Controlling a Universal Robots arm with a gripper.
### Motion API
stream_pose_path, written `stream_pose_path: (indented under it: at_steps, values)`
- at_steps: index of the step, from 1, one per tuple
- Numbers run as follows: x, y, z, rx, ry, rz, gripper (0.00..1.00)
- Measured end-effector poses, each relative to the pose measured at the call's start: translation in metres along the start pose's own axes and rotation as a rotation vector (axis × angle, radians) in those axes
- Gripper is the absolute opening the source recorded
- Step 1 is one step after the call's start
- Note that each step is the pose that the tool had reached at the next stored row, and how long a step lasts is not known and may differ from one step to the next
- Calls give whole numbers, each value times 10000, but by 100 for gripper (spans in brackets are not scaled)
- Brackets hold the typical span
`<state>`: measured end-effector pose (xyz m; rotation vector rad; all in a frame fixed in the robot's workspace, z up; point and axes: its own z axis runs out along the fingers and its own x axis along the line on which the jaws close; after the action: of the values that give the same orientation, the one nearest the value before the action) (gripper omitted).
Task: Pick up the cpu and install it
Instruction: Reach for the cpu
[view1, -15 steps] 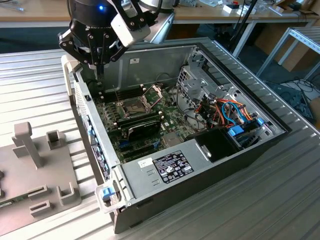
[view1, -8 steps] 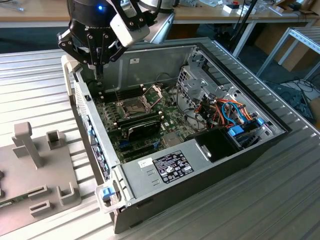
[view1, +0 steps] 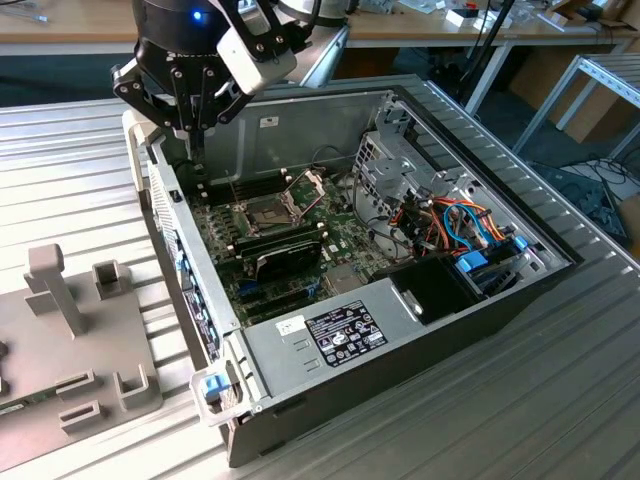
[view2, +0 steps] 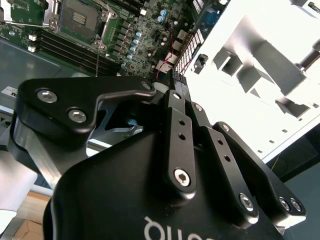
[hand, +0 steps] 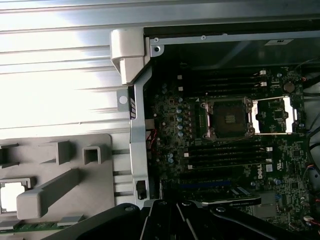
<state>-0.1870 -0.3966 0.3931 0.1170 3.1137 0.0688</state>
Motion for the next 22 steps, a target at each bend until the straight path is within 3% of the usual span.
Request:
stream_pose_path:
  at_steps: [6, 22]
  values:
    - [6, 0, 0, 0, 0, 2, 11]
    - [171, -13, -4, -1, -1, 0, 11]
